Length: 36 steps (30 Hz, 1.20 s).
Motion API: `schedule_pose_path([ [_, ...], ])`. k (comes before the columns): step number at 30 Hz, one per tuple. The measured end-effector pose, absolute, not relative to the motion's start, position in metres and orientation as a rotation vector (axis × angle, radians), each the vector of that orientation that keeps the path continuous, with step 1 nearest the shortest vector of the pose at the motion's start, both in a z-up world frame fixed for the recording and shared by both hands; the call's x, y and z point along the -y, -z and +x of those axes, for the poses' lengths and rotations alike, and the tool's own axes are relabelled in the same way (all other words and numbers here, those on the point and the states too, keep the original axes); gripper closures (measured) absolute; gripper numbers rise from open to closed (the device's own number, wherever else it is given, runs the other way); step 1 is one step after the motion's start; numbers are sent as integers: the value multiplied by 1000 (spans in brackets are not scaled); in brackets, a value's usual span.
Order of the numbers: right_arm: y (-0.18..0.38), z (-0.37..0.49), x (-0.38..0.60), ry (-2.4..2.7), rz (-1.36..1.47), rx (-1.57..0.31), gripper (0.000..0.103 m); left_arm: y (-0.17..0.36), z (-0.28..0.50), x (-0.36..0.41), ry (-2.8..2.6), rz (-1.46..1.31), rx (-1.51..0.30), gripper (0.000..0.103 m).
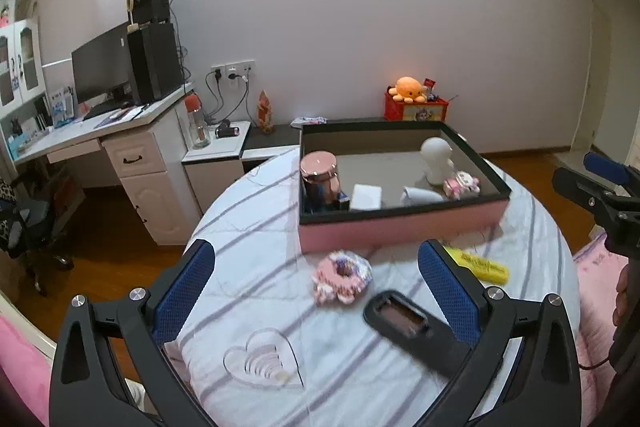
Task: Organize rigid objects
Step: 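Withdraw both tools from the box back over the bed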
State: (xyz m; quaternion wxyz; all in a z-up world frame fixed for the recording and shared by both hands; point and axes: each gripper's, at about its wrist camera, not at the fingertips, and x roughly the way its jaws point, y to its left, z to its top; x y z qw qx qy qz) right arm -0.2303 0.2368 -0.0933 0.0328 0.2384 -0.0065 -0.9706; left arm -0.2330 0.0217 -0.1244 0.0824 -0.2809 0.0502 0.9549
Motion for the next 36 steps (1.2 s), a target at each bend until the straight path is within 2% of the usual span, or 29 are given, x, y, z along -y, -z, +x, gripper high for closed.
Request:
schedule_pose_path([
  [13, 121, -192, -254, 2983, 862, 82, 0, 146, -200, -63, -2773, -922, -235, 0],
  [17, 130, -187, -258, 2973, 887, 89, 0, 159, -202, -79, -2726, -989, -207, 0],
  [24, 156, -186, -281, 2966, 979, 161, 0, 186, -211, -107, -2650, -1090, -272, 0],
  [36, 177, -193, -286, 2923, 1058, 180, 0, 222, -235, -103, -2630, -1287, -270, 0],
])
